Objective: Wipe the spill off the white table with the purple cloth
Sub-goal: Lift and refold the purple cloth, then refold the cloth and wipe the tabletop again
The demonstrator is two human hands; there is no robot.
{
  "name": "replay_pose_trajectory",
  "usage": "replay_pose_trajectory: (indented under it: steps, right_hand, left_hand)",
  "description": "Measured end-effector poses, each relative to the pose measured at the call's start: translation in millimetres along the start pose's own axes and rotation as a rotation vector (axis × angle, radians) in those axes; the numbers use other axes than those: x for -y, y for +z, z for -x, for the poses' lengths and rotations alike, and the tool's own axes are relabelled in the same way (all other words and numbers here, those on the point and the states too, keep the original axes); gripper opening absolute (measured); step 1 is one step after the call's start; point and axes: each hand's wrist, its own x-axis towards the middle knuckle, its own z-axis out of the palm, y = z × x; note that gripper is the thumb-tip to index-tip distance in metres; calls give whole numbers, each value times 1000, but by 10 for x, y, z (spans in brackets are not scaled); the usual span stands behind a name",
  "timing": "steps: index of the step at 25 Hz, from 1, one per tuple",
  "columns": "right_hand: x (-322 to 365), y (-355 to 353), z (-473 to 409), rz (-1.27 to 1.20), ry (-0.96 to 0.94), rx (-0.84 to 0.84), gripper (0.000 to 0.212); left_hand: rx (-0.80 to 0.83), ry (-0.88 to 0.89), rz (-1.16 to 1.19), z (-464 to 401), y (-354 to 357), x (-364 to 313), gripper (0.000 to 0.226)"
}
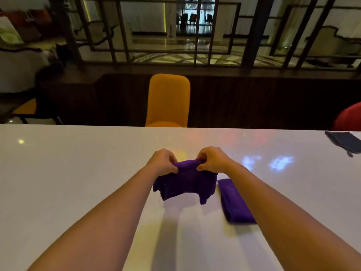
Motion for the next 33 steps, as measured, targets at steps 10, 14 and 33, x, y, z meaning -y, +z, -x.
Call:
replay_pose_trajectory:
  steps: [10,14,33]
  right_hand:
    - [-563,802,-136,-44,69,227,35]
    - [-561,684,-130,-85,64,253,35]
    - [-1269,-467,766,-20,209,-145,43]
  left_hand:
    - [116,-126,-39,-157,863,541,25]
    - [148,-131,-46,-172,750,480,35]
    - [41,193,-80,-184,1041,-1093,44]
